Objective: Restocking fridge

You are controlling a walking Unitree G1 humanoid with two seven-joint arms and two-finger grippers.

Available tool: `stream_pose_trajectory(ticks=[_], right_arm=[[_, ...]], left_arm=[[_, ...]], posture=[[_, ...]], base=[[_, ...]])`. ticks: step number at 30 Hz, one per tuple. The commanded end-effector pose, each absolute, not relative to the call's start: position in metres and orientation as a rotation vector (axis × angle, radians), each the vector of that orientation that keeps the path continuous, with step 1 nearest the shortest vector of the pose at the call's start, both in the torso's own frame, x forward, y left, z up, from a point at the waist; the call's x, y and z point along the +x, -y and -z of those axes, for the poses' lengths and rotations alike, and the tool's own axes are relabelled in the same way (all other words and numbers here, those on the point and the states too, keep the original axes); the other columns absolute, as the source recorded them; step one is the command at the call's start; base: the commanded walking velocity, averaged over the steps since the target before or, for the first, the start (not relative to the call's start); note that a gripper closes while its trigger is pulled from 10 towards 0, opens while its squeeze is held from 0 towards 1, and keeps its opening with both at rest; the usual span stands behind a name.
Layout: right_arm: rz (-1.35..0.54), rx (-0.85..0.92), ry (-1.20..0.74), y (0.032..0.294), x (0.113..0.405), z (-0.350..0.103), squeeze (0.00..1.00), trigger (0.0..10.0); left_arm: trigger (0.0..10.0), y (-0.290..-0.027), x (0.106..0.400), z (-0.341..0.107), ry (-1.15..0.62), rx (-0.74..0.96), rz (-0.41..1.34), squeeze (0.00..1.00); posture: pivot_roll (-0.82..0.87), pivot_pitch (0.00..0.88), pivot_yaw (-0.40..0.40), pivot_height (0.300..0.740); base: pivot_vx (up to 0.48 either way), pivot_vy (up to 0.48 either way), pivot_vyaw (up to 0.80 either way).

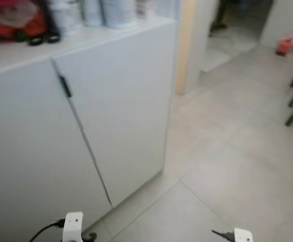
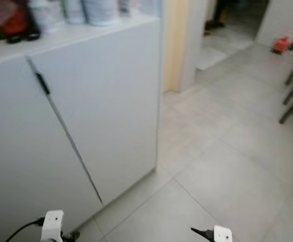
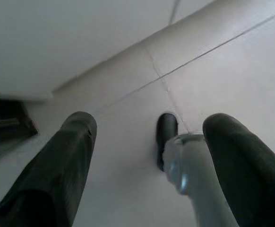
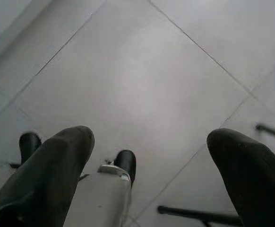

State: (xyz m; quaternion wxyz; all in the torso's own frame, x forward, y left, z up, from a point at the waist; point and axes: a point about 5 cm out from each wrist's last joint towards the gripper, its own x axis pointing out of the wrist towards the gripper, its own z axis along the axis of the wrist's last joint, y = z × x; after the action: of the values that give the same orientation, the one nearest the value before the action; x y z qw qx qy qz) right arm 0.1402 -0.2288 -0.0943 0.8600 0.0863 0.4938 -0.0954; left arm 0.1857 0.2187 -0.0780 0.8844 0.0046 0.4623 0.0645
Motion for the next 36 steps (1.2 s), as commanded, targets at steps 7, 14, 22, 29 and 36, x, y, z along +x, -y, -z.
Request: stream_pose_trajectory(ticks=[7, 14, 22, 29, 36], right_arm=[[0.204, 0.183, -1.046, 0.2293, 0.1364, 0.0955, 0.0, 10.0], [0.196, 0.179, -1.048, 0.2298, 0.1343, 0.096, 0.0, 10.0], [0.192, 0.176, -1.049, 0.2298, 0.1341, 0.096, 0.0, 10.0], [0.188, 0.174, -1.048, 0.2301, 0.1349, 0.0957, 0.0, 10.0], [0.2, 0.177, -1.048, 0.2307, 0.1357, 0.0954, 0.0, 10.0]], left_arm=[[10.0, -0.2194, 0.1825, 0.0798, -0.981, 0.008, -0.147, 0.0], [10.0, -0.2211, 0.1765, 0.0823, -0.997, -0.002, -0.172, 0.0], [10.0, -0.2213, 0.1766, 0.0822, -0.994, 0.004, -0.169, 0.0], [10.0, -0.2213, 0.1774, 0.0818, -0.992, 0.005, -0.17, 0.0], [10.0, -0.2212, 0.1783, 0.0814, -0.993, 0.004, -0.172, 0.0]], posture=[[-0.03, 0.0, -0.023, 0.74], [-0.03, 0.0, -0.023, 0.74], [-0.03, 0.0, -0.023, 0.74], [-0.03, 0.0, -0.026, 0.74], [-0.02, 0.0, -0.029, 0.74]], base=[[0.0, 0.0, 0.8], [0.0, 0.0, 0.8], [0.0, 0.0, 0.8], [0.0, 0.0, 0.8], [0.0, 0.0, 0.57]])
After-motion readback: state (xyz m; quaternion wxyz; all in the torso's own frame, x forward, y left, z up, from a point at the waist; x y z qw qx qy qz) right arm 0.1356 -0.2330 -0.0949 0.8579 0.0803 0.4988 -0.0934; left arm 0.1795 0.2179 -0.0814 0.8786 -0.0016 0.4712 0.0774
